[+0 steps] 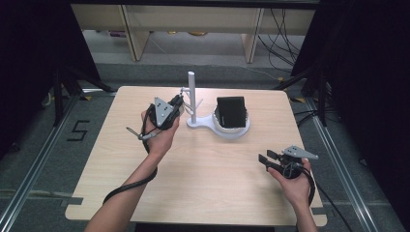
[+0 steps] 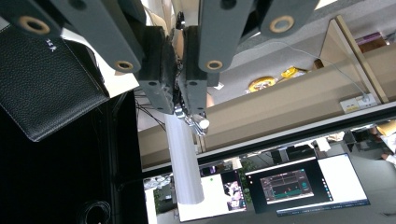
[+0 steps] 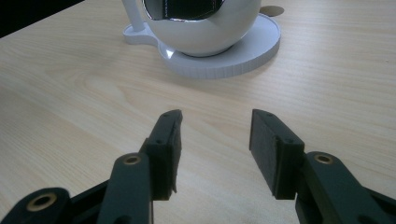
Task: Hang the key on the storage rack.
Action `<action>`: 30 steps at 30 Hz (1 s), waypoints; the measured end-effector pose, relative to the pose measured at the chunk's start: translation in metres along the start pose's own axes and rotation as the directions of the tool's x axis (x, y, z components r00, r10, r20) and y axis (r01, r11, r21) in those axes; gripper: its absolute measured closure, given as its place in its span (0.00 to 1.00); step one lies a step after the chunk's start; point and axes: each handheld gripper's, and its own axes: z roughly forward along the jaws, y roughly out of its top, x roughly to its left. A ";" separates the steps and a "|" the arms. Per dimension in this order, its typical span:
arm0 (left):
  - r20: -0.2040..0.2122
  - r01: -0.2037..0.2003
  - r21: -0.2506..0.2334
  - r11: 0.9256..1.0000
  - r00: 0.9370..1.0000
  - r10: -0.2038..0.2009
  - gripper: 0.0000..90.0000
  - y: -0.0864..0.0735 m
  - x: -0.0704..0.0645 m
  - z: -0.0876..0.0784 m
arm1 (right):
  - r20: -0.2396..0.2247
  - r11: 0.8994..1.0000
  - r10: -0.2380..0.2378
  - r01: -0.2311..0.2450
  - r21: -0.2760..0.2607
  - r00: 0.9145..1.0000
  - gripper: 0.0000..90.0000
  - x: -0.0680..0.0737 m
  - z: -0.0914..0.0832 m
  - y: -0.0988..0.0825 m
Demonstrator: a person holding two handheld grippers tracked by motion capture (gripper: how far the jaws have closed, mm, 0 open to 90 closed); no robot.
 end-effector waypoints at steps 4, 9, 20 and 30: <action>0.011 0.006 0.020 1.000 1.000 -0.006 0.91 -0.001 0.000 0.002 | 0.001 1.000 0.002 -0.002 0.001 1.000 0.61 0.000 0.000 0.000; 0.025 0.012 0.035 0.999 1.000 -0.013 0.91 -0.003 -0.002 0.005 | -0.007 0.999 0.049 -0.049 0.015 0.999 0.61 0.003 -0.001 -0.001; 0.059 0.057 0.085 0.995 0.996 -0.062 0.84 -0.007 -0.005 0.010 | -0.008 0.999 0.041 -0.040 0.011 0.999 0.61 0.002 0.000 -0.001; 0.101 0.095 0.142 0.985 0.989 -0.110 0.68 -0.010 0.006 -0.006 | -0.008 0.998 0.059 -0.059 0.007 0.998 0.60 0.003 0.000 -0.002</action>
